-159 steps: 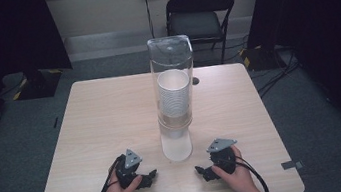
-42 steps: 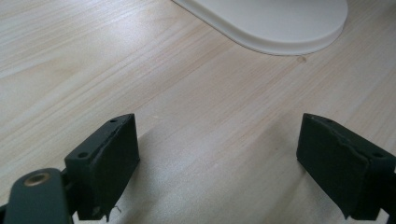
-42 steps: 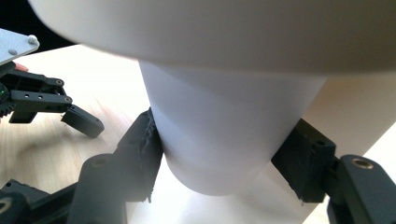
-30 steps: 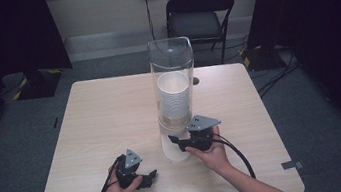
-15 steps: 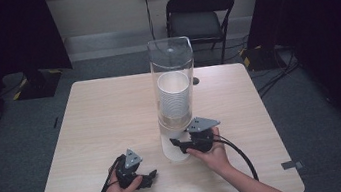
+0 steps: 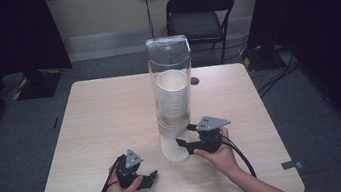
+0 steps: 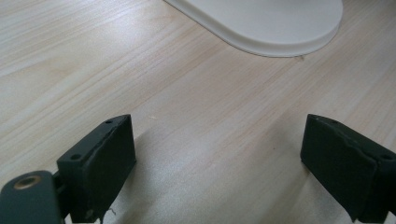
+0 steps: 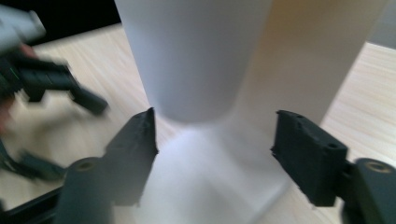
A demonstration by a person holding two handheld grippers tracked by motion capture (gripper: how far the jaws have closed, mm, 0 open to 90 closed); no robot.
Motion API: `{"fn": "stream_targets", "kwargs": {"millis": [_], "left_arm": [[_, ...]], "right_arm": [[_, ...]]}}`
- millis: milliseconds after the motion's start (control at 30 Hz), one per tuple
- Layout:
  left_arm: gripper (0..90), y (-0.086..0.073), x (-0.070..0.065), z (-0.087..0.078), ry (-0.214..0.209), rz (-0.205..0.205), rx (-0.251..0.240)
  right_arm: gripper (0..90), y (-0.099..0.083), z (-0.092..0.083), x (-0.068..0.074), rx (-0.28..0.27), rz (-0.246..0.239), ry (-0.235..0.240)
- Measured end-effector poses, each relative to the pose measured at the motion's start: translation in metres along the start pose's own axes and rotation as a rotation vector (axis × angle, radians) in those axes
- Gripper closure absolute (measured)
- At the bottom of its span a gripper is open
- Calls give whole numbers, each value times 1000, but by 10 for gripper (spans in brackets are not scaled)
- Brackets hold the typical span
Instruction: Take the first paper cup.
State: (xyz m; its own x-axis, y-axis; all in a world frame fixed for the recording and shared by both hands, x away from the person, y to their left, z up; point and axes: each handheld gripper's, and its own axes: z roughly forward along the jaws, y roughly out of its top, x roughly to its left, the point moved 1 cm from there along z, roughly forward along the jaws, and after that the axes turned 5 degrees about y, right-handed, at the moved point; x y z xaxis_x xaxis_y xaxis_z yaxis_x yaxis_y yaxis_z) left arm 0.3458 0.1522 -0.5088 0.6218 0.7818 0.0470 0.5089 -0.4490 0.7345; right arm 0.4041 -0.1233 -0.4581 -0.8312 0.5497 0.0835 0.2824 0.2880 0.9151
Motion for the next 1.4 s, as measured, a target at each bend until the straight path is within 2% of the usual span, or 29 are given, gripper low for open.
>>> {"fn": "stream_targets", "kwargs": {"millis": [33,67,133,167,267,300,367,400,433,467,567,633,667,700,767,800,833,867,900,933,967,1033,1067,1133,1167,1233,1300,1367,1400], "left_arm": [[96,0,0,0,2,6,5],[96,0,0,0,2,6,5],[96,0,0,0,5,-1,1],[96,0,0,0,5,9,8],[95,0,0,0,3,-3,0],[95,0,0,0,4,10,8],[95,0,0,0,3,-2,0],[95,0,0,0,2,-2,0],[95,0,0,0,2,-2,0],[95,0,0,0,1,8,8],[94,0,0,0,2,3,5],[93,0,0,0,0,-3,1],[93,0,0,0,0,10,11],[93,0,0,0,-1,-3,2],[93,0,0,0,-1,-3,2],[93,0,1,0,0,9,9],[93,0,0,0,-2,9,9],[91,0,0,0,-2,9,9],[91,0,0,0,-2,-1,2],[91,1,0,-1,4,15,23],[88,1,0,-1,3,17,24],[84,1,0,-1,3,17,24],[83,1,0,-1,4,18,23],[82,1,0,-1,2,17,24],[81,1,0,-1,5,19,30],[79,1,0,-1,3,17,22],[79,1,0,-1,3,17,23],[79,1,0,-1,3,17,23],[79,1,0,-1,3,17,23]], "right_arm": [[260,5,1,1,-10,27,18],[261,8,2,2,-21,23,20],[240,17,2,4,-86,25,24],[234,22,3,4,-92,32,24],[185,31,11,4,-91,36,11],[192,31,13,4,-96,42,23],[188,32,15,5,-91,36,29],[243,31,20,5,-98,46,27],[289,30,21,5,-102,38,29],[297,29,22,6,-107,21,14],[315,28,22,6,-108,17,17],[346,27,23,5,-89,-41,28],[351,26,23,5,-91,-51,28],[353,25,23,5,-88,-57,26],[359,25,23,5,-86,-70,25],[399,23,24,3,-43,-83,9],[406,8,31,0,79,-129,-5],[406,8,31,0,79,-129,-5],[395,-19,36,-4,181,-135,-17],[378,-32,26,-13,96,-11,-17],[369,-28,23,-13,90,-2,-1],[362,-21,19,-11,81,-16,5],[347,-10,15,-9,153,-55,34],[344,-9,12,-9,165,-68,43],[335,-13,3,-13,182,-89,41],[326,-19,-6,-20,155,-54,36],[321,-29,-16,-31,168,-34,-19],[316,-37,-25,-44,178,10,-54],[314,-40,-30,-49,182,5,-82]]}}
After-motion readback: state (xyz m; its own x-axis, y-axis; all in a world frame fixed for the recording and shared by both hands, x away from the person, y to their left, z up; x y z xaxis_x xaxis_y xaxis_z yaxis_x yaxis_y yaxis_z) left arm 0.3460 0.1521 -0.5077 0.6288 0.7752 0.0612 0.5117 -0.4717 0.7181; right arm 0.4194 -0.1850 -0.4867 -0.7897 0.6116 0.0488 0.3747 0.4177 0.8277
